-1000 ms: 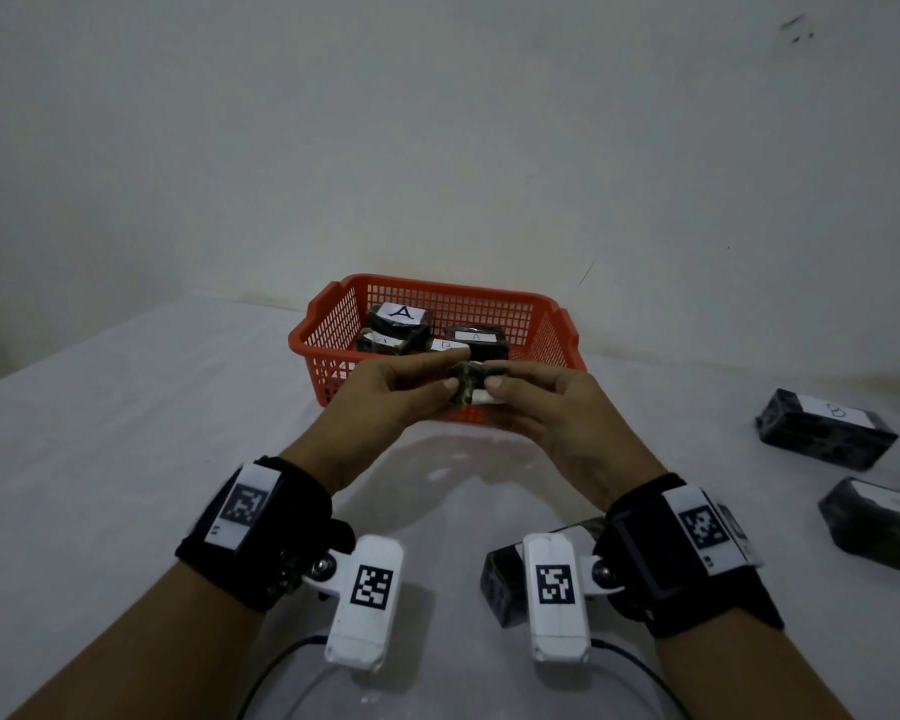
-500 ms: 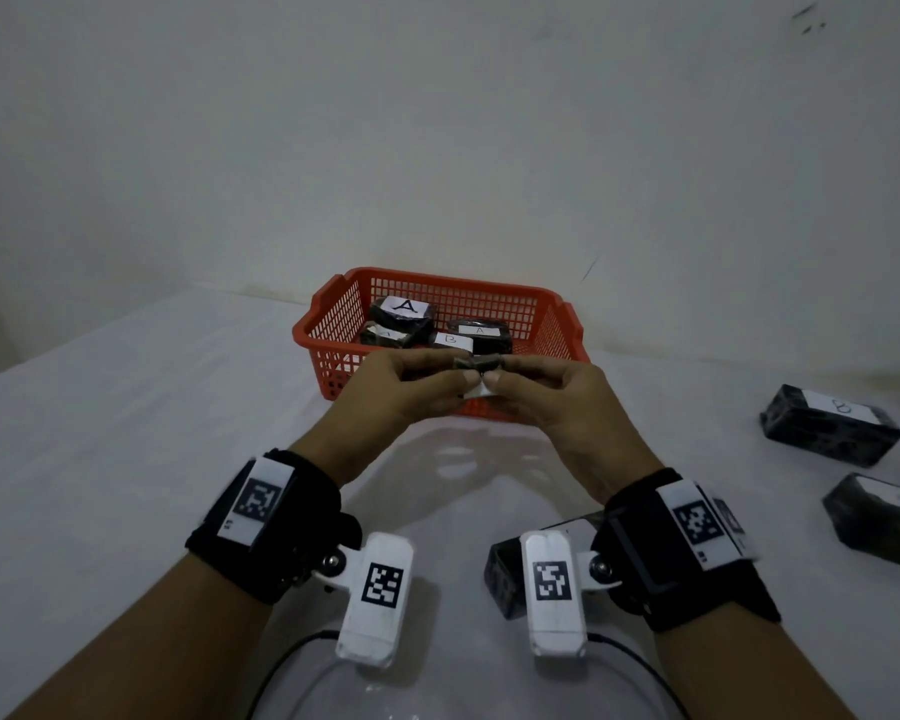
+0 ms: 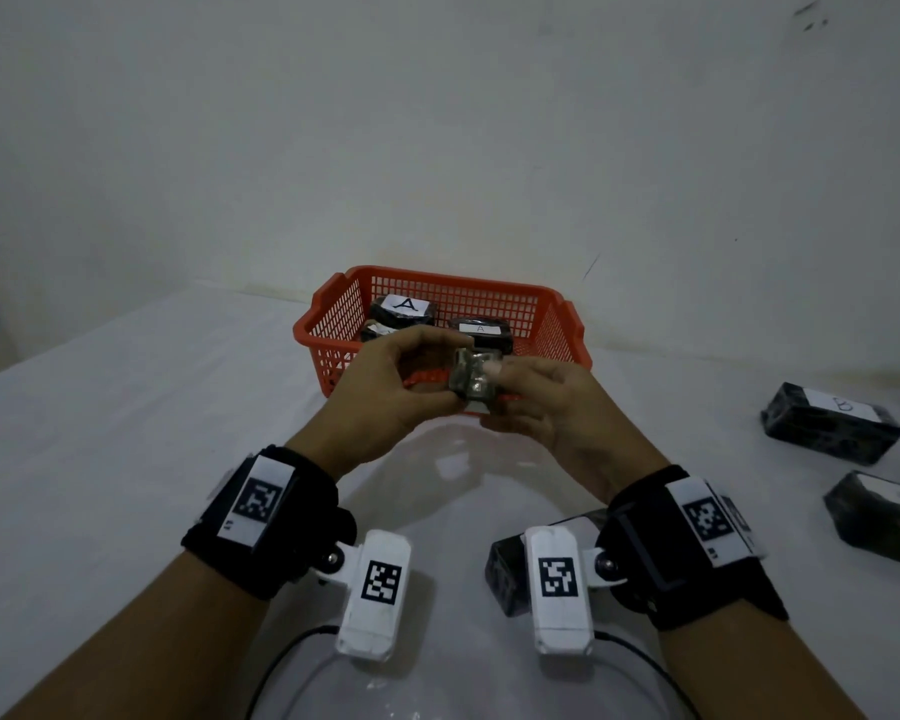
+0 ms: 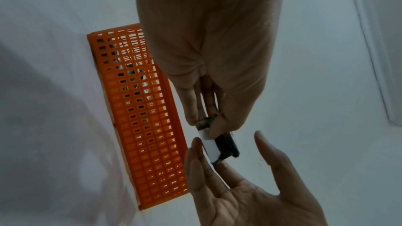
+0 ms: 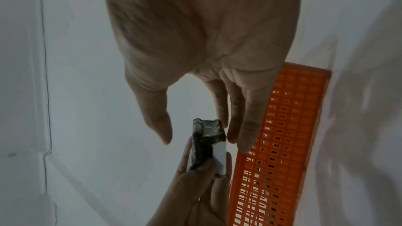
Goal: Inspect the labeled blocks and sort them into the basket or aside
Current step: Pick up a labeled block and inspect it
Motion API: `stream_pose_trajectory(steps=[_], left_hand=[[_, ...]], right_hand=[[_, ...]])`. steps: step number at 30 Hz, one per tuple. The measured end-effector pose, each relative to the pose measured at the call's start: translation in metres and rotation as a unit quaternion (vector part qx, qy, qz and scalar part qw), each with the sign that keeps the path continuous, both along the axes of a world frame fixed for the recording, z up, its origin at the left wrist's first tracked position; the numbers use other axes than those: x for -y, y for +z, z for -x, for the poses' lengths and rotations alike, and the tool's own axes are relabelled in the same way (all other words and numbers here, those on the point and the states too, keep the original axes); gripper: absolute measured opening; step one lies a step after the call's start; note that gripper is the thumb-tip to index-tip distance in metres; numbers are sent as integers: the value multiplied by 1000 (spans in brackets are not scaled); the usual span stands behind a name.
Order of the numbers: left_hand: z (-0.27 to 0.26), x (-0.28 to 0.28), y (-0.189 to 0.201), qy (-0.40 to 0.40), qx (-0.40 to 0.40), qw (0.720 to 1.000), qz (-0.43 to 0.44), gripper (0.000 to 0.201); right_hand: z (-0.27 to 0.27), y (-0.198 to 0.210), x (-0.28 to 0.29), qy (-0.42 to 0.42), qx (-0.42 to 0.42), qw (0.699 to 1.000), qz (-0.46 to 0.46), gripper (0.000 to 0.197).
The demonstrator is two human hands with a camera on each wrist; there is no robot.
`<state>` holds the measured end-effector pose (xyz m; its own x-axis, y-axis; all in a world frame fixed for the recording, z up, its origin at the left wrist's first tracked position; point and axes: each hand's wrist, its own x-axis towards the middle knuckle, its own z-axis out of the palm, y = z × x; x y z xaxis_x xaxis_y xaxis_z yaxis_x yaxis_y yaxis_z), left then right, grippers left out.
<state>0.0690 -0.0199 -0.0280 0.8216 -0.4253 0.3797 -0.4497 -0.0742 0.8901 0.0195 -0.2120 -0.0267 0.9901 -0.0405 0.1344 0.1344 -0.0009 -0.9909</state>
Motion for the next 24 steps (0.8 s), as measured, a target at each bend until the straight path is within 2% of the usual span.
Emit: stream_pose_trajectory(steps=[5,8,10,12,16,20,22,24], left_hand=[[1,2,-2,-48,-14,999,-16,63],[2,3,-3,-19,-2,1000,-6,48],[1,3,-2,21,13,1000,4,38],[0,3,-1,34,22,999,12,38],[3,3,0,1,37,999,28,38],[2,2,-2,-49,-9,998,28,49],[1,3,-3,-60,-36,997,28,46],[2,5,-2,-37,-35,998,33,39]], right_hand=[[-1,-5,3,-54,28,998,11,24],[0,-5,5,-74,65,994,38,28],[1,-3,5,-64,70,995,37,32],[1,-2,5,-25,40,999,-2,32],[0,0,2,2,-7,999,-35,28],[0,-3,4,-9,28,998,-59,24],[-1,-4,6,-20,42,998,-51,23],[-1,-3,6,-19,42,998,-49,21]])
